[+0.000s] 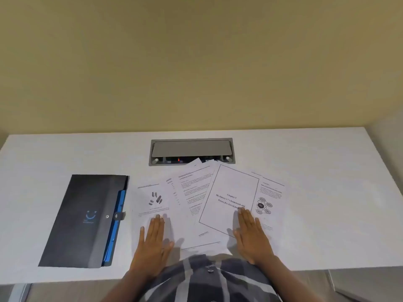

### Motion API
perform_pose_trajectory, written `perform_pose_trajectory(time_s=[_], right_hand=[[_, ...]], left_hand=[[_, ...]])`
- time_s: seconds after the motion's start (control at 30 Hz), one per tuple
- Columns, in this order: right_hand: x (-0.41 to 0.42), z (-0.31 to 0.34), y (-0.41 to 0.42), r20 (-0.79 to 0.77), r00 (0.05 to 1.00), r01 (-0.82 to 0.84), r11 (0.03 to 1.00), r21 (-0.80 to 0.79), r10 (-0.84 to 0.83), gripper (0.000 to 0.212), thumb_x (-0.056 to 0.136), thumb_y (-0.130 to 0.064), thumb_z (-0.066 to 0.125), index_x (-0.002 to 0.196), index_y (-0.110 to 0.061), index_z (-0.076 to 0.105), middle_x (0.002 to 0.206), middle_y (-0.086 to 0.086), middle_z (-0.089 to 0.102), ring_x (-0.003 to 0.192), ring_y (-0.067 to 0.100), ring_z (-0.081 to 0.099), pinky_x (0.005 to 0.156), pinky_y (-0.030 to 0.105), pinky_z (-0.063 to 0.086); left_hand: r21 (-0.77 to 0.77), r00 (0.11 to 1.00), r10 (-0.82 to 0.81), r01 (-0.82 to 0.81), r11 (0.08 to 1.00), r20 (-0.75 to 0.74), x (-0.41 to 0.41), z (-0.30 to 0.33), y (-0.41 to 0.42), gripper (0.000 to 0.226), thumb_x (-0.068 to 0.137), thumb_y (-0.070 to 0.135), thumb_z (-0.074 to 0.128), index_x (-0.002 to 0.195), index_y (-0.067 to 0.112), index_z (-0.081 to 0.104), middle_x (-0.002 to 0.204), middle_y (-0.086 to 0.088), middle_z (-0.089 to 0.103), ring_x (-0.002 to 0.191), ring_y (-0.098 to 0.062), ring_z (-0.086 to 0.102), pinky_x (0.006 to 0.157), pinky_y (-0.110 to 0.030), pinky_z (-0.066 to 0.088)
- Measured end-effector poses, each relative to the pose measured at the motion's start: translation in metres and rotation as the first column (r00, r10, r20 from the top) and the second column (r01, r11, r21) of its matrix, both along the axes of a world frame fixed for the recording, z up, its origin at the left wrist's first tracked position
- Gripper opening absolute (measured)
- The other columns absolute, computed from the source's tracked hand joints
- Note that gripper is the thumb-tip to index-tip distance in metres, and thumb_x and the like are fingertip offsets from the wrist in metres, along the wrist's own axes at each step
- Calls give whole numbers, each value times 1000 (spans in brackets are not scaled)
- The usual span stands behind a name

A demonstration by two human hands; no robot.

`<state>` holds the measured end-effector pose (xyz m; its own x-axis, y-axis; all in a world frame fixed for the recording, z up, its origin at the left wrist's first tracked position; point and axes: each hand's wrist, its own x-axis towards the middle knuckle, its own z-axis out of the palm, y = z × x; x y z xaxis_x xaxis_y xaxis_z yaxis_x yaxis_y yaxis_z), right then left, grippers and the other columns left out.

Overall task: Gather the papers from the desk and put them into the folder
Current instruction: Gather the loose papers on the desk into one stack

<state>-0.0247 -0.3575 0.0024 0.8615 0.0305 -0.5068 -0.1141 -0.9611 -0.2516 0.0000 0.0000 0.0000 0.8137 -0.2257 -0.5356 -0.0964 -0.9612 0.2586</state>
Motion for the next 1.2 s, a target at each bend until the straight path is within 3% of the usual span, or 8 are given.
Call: perform_pose_trajectory(time_s=[0.23,0.37,0.43,0.5,0.57,0.73,0.83,1.2], right_hand=[[2,-3,-6,-17,1000,5,999,39,-4,68,113,-43,19,169,-14,-4,178,0,-11,165,18,-11,135,42,-2],[17,7,-12,180,980,69,995,65,-80,54,109,-33,49,160,-16,43,165,4,46,152,28,46,130,42,30],[30,11,-16,293,942,138,984,114,-166,41,104,-23,62,144,-13,64,143,8,69,129,34,68,118,44,48],[48,15,-22,336,909,207,967,152,-247,39,99,-22,71,136,-9,70,126,10,78,113,35,74,104,44,54],[70,20,-28,298,900,278,945,173,-319,57,94,-32,79,142,-7,64,125,8,76,117,33,68,100,46,53],[113,17,-46,159,939,298,952,71,-306,121,72,-69,83,162,-6,33,159,11,45,149,32,40,121,50,37],[128,9,-52,69,954,291,957,8,-291,146,65,-77,83,168,-7,7,175,10,12,163,32,11,130,58,18],[142,-4,-59,-134,969,206,978,-20,-207,161,66,-74,84,163,-7,-26,174,9,-26,163,27,-21,131,63,-2]], left_hand=[[-51,998,60,-60,997,13,-5,-12,2,102,83,86,-15,162,20,-21,171,-3,-29,160,-25,-23,128,-49,-19],[-104,998,59,-57,993,12,12,-10,-3,85,99,75,9,168,25,0,176,1,-9,164,-26,-6,129,-44,-16],[-152,988,143,-133,979,56,27,-7,-10,71,104,60,33,165,24,31,171,-3,35,158,-36,34,130,-48,10],[-205,965,210,-176,963,157,47,-2,-18,61,101,49,44,153,19,55,139,-9,73,123,-35,72,115,-50,48],[-274,944,262,-203,940,200,70,1,-28,58,100,46,49,149,18,60,114,-7,83,95,-27,80,96,-46,64],[-321,947,277,-215,922,161,126,-4,-59,86,88,53,73,154,8,43,150,-18,55,134,-40,55,104,-64,55],[-169,978,187,-170,971,89,149,-16,-71,124,82,68,75,168,8,10,178,-16,10,163,-42,10,127,-68,14],[-30,999,36,-37,999,-34,171,-29,-80,152,70,71,83,166,13,-19,178,-11,-17,164,-39,-13,127,-71,2]])
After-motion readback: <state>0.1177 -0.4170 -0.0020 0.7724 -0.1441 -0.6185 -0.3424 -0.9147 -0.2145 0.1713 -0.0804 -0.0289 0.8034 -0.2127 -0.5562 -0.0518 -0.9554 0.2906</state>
